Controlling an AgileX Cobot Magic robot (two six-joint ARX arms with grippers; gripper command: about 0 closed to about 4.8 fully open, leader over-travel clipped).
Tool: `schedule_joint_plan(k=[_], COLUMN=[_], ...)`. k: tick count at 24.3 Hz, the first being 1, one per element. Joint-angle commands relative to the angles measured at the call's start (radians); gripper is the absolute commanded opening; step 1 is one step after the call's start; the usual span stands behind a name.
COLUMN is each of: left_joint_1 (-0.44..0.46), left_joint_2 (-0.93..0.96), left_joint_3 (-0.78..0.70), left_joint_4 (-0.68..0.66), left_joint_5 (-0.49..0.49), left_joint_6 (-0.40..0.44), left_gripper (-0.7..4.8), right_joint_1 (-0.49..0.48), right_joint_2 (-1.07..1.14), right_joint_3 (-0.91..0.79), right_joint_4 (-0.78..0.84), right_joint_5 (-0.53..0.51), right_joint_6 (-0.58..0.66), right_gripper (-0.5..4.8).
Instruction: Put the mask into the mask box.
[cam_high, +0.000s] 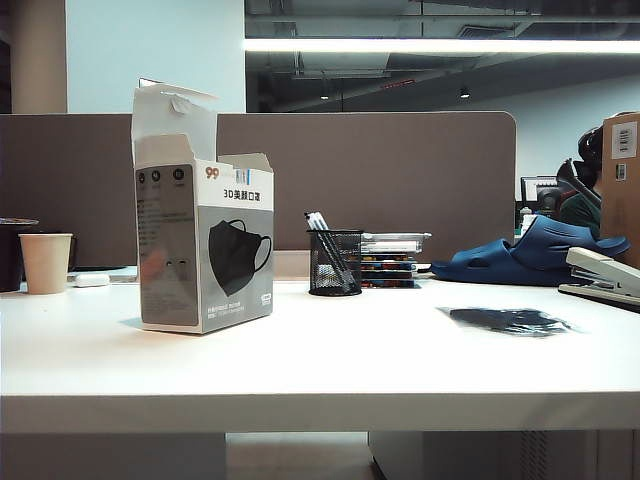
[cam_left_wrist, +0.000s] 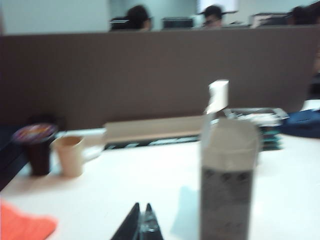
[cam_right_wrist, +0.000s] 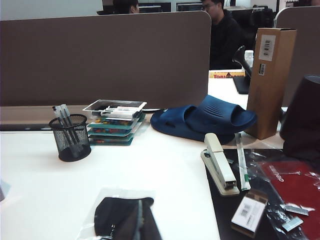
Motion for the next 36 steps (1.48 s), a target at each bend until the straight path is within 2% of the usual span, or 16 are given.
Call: schedule_joint_plan(k=[1, 3, 5, 11, 14, 16, 18, 21, 25, 26, 27, 28, 30, 36], left_joint_1=[0.001, 0.001, 0.001, 0.001, 0.001, 0.001, 0.001, 0.001, 0.002, 0.002, 0.001, 0.002, 0.002, 0.001], left_joint_2=[0.065, 0.148, 0.221, 0.376, 0.456, 0.494, 0.547, 0.6, 0.66, 0.682, 0.696, 0.719, 0.75, 0.81], left_joint_3=[0.055, 0.098, 0.131, 0.186, 0.211, 0.223, 0.235, 0.237, 0.256, 0.265, 0.271, 0.28, 0.293, 0.301], left_joint_4=[-0.002, -0.001, 0.004, 0.04, 0.048, 0.055, 0.086, 0.143, 0.156, 0.157, 0.158, 0.159, 0.16, 0.188], left_joint_5=[0.14, 0.229, 0.274, 0.279, 0.301, 0.316, 0.323, 0.323, 0.323, 0.323, 0.324, 0.323, 0.323, 0.324], left_joint_6=[0.001, 0.002, 0.002, 0.009, 0.074, 0.077, 0.078, 0.08, 0.113, 0.137, 0.14, 0.146, 0.162, 0.162], left_gripper=[-0.06, -0.06, -0.06, -0.06, -0.06, -0.06, -0.06, -0.06, -0.06, -0.06, -0.06, -0.06, -0.06, -0.06], right_joint_1=[0.002, 0.002, 0.002, 0.003, 0.003, 0.004, 0.01, 0.066, 0.123, 0.143, 0.153, 0.169, 0.194, 0.247], right_joint_2=[0.082, 0.184, 0.284, 0.552, 0.699, 0.772, 0.873, 1.037, 1.198, 1.26, 1.299, 1.36, 1.442, 1.621], right_joint_3=[0.138, 0.272, 0.385, 0.639, 0.752, 0.789, 0.826, 0.853, 0.875, 0.888, 0.895, 0.901, 0.908, 0.918], right_joint_4=[-0.164, -0.274, -0.354, -0.496, -0.497, -0.498, -0.497, -0.497, -0.493, -0.487, -0.48, -0.459, -0.415, -0.3], right_joint_5=[0.003, -0.001, -0.017, -0.092, -0.146, -0.163, -0.217, -0.212, -0.204, -0.175, -0.152, -0.119, -0.074, 0.049], right_joint_6=[0.004, 0.004, 0.004, 0.003, 0.003, 0.003, 0.003, 0.0, -0.005, -0.008, -0.008, -0.008, -0.008, -0.012], right_gripper=[-0.09, -0.09, -0.09, -0.09, -0.09, -0.08, 0.19, 1.31, 2.26, 2.89, 3.26, 3.99, 4.79, 4.79])
